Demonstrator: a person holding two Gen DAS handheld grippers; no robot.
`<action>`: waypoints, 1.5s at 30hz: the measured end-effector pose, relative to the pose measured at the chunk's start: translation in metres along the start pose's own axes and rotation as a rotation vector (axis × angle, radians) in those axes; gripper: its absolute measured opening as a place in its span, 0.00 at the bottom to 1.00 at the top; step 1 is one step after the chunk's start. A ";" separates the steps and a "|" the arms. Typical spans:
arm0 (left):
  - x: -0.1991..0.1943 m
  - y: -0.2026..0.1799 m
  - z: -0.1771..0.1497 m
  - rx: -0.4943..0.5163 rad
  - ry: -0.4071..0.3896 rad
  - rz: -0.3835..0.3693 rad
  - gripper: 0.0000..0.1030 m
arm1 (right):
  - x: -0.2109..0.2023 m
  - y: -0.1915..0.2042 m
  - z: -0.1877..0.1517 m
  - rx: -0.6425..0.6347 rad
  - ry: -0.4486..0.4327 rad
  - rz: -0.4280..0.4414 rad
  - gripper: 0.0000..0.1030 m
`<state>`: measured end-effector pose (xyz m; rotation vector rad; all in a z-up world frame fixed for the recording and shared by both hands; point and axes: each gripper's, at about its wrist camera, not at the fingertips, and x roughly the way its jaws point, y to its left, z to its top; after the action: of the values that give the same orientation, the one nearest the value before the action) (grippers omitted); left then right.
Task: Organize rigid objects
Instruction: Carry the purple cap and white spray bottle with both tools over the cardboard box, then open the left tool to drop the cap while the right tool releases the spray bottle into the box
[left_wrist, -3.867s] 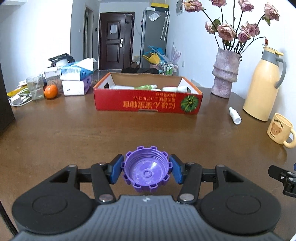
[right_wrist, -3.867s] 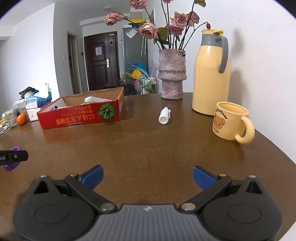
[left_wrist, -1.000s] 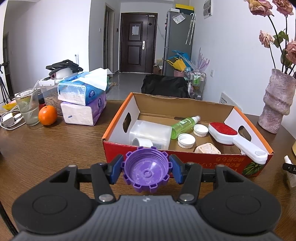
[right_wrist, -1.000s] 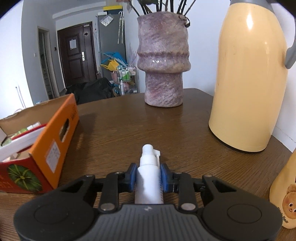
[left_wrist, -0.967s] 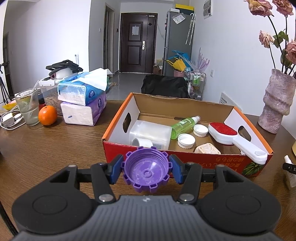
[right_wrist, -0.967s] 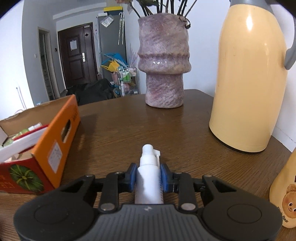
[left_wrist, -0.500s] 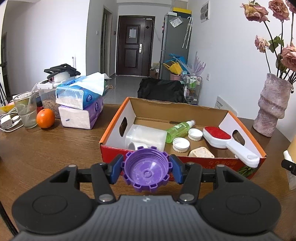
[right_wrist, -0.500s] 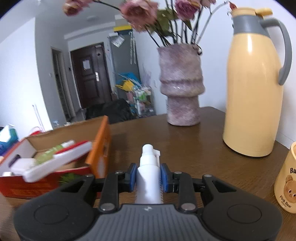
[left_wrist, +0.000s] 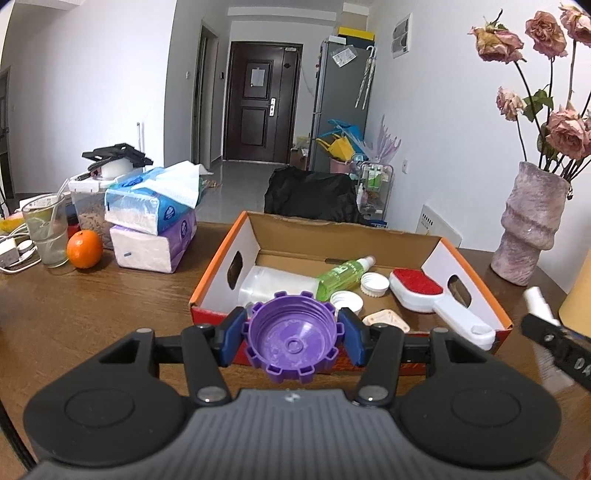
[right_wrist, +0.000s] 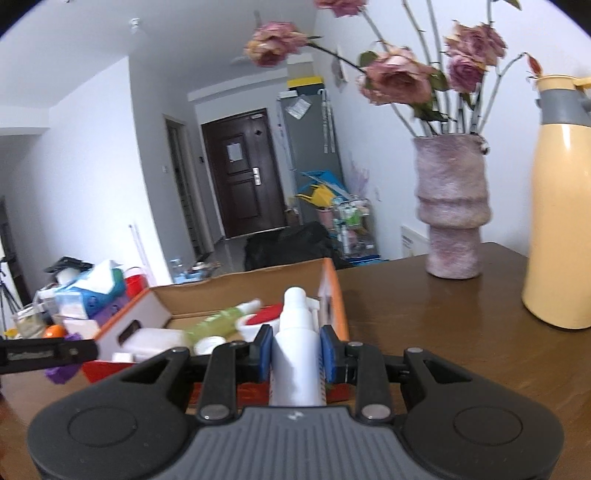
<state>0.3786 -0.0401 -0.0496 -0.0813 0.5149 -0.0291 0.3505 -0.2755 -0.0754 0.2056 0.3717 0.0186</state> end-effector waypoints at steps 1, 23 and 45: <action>-0.001 -0.001 0.001 0.002 -0.005 -0.002 0.54 | 0.001 0.004 0.000 0.000 0.000 0.008 0.26; 0.048 0.003 0.040 -0.018 -0.074 0.033 0.54 | 0.077 0.063 0.026 -0.015 -0.019 0.080 0.26; 0.124 0.018 0.065 0.006 -0.011 0.035 0.60 | 0.148 0.078 0.041 -0.067 0.111 0.045 0.26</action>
<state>0.5183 -0.0235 -0.0559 -0.0667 0.5050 0.0045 0.5045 -0.1985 -0.0752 0.1474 0.4763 0.0868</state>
